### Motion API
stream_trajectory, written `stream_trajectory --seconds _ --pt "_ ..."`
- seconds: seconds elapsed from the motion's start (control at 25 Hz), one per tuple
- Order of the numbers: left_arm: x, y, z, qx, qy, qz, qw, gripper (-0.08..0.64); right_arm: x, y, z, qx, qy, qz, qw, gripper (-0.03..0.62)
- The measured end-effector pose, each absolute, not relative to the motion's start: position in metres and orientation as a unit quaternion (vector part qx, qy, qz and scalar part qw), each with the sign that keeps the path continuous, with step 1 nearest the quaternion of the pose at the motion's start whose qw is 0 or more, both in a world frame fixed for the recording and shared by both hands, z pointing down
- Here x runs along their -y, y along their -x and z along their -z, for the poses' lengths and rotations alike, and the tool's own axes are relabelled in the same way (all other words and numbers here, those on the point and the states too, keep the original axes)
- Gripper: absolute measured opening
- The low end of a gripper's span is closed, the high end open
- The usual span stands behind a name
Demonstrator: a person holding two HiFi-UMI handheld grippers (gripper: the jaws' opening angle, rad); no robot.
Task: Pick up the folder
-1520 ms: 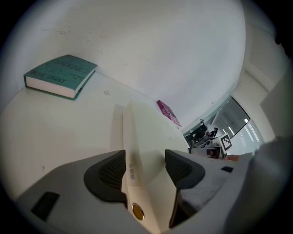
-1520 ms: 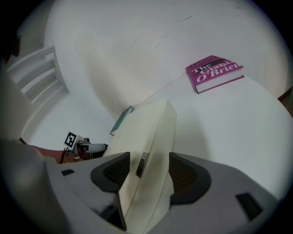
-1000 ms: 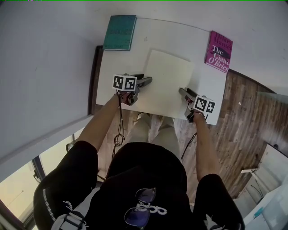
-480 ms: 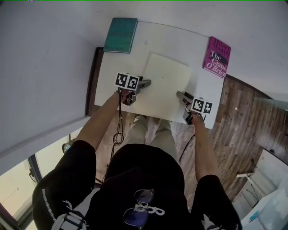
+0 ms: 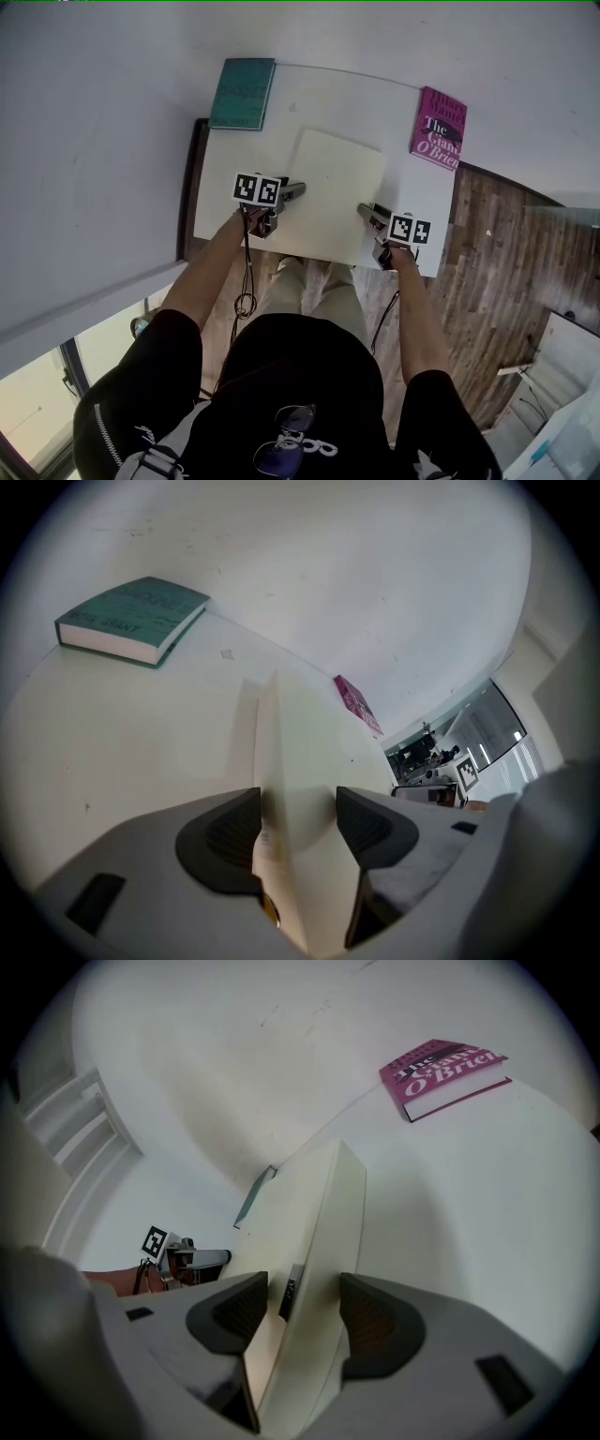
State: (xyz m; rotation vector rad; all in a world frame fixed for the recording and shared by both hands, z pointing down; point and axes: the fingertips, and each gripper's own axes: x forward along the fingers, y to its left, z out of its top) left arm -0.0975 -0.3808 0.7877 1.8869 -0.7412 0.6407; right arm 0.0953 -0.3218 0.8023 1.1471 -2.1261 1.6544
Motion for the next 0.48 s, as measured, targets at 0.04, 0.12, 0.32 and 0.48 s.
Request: stream_trajectory --seconds 0.04,0.12,0.32,0.48 --pt "0.381 0.098 -0.787 0.306 -0.775 -0.263 0.486 0.265 0.322 -0.095 -0.802 0.722 -0.389 -0.562 0.108 0.255" --pt "0.381 0.098 -0.786 0.310 -0.774 -0.263 0.486 0.265 0.323 -0.094 -0.801 0.723 -0.389 -0.560 0.111 0.255" --pt "0.382 0.098 -0.783 0.321 -0.769 -0.265 0.486 0.265 0.324 -0.093 -0.798 0.725 -0.387 -0.558 0.116 0.252" --pt "0.381 0.094 -0.771 0.329 -0.773 -0.256 0.478 0.265 0.325 -0.097 -0.789 0.731 -0.388 -0.549 0.115 0.252"
